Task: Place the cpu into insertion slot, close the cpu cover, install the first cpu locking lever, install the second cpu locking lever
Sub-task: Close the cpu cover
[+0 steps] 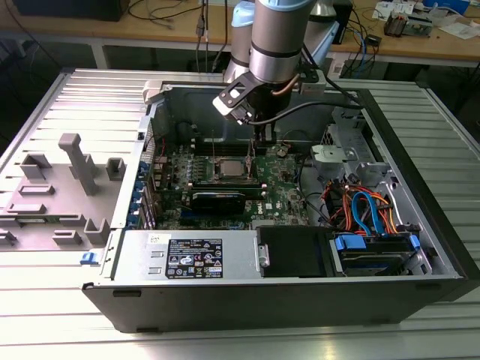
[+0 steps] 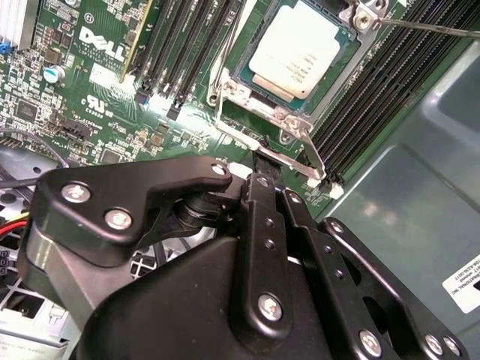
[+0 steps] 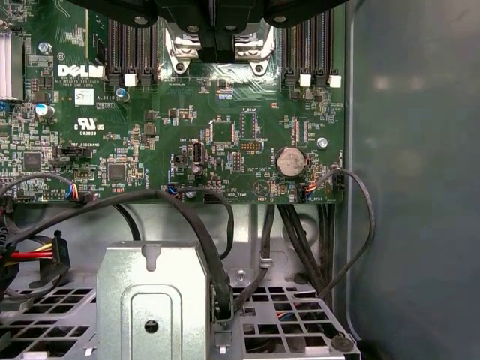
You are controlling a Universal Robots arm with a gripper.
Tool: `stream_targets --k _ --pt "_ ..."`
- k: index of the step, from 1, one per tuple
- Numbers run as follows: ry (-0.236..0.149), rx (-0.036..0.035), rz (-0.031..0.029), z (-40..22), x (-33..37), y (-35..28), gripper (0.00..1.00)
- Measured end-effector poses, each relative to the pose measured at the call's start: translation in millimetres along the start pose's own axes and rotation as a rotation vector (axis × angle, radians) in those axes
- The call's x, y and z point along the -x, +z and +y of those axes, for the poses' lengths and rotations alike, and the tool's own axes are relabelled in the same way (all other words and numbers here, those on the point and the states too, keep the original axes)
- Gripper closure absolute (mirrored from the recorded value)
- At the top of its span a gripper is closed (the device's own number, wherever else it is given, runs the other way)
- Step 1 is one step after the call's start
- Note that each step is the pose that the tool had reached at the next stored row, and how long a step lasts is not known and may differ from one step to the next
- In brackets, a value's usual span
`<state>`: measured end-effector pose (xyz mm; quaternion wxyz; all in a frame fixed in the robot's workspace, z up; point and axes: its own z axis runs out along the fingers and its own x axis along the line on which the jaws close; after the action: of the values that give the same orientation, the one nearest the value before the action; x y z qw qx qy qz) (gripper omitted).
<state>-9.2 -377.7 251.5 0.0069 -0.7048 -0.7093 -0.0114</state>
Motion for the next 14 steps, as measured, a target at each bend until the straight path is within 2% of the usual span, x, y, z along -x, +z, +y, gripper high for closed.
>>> stream_targets --k 11,14 --pt "0.000 0.0000 0.0002 -4.2 0.0 0.4 0.89" --pt "0.000 0.0001 0.0006 -6.9 -0.1 1.3 0.89"
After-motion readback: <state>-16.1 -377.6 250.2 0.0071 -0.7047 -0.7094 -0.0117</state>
